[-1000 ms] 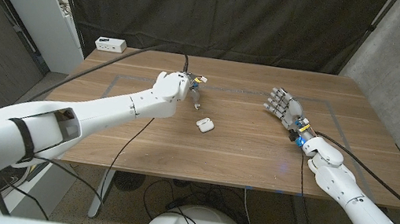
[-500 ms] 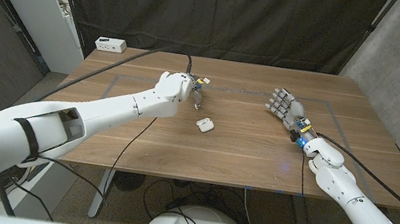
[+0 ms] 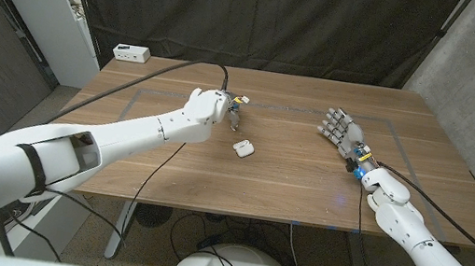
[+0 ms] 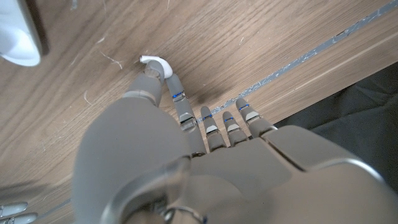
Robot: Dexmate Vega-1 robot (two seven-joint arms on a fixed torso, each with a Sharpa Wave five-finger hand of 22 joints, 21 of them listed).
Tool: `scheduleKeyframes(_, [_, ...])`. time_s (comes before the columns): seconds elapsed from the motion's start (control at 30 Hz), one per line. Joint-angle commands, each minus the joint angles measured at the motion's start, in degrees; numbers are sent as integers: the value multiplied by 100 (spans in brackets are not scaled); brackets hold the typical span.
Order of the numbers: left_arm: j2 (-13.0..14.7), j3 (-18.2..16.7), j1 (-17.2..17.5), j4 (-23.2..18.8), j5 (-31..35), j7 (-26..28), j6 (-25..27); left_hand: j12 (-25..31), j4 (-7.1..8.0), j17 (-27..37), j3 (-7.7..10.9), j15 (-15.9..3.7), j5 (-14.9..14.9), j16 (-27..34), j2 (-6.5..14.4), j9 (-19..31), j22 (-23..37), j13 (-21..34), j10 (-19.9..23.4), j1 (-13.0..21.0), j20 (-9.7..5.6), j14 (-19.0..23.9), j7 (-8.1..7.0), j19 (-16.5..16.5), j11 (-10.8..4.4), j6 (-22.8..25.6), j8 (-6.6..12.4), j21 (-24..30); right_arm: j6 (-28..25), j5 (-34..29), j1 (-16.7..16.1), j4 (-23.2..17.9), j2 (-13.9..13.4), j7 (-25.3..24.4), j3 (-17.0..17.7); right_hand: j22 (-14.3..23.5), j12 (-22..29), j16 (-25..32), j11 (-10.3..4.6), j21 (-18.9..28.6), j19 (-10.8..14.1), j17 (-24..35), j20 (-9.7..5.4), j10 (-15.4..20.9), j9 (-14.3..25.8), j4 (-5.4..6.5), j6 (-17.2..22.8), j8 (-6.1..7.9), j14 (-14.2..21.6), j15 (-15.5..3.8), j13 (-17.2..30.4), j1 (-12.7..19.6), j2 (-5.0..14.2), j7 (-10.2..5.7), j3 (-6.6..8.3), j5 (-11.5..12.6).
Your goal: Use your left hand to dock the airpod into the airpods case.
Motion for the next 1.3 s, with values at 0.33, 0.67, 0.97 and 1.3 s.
scheduleKeyframes(0.33, [340, -549, 534, -549, -262, 548, -190, 159, 72, 1, -117, -393, -35, 54, 181, 339, 21, 75, 427, 199, -39, 324, 38, 201, -44, 355, 412, 78, -11, -93, -242, -368, -59, -245, -39, 27, 12, 0, 24, 41, -30, 21, -16, 52, 9, 61, 30, -11, 55, -454, 31, -68, 17, 0, 2, 29])
scheduleKeyframes(0.67, [828, -809, 712, -1307, -361, 188, -252, 166, 88, 0, -190, -426, -56, 41, 180, 392, 22, 87, 479, 199, -36, 363, 42, 220, -49, 426, 493, 78, 93, -275, -179, -551, -70, -151, -189, 26, 6, -5, -5, 39, -38, 16, -16, 45, 9, 66, 8, -23, 55, -463, 31, -82, 26, -12, 13, 35])
scheduleKeyframes(0.97, [922, -878, 913, -1823, -175, -37, -15, 142, 94, 0, -247, -422, -63, 15, 190, 382, 22, 97, 457, 216, -39, 340, 22, 224, -50, 458, 520, 73, -144, -143, -343, -934, -404, -2, -121, 26, 4, -9, 17, 39, -42, 14, -12, 48, 8, 79, -12, -31, 51, -471, 31, -106, 36, -14, 24, 38])
scheduleKeyframes(1.3, [894, -859, 1174, -2240, 40, -172, 378, 131, 100, 0, -299, -438, -65, 6, 213, 400, 22, 107, 466, 234, -42, 344, 10, 232, -58, 447, 547, 70, -110, -26, -483, -1058, -587, 182, -17, 26, 0, -12, -3, 41, -43, 8, -10, 47, 8, 76, -14, -32, 57, -464, 31, -118, 25, -16, 32, 41])
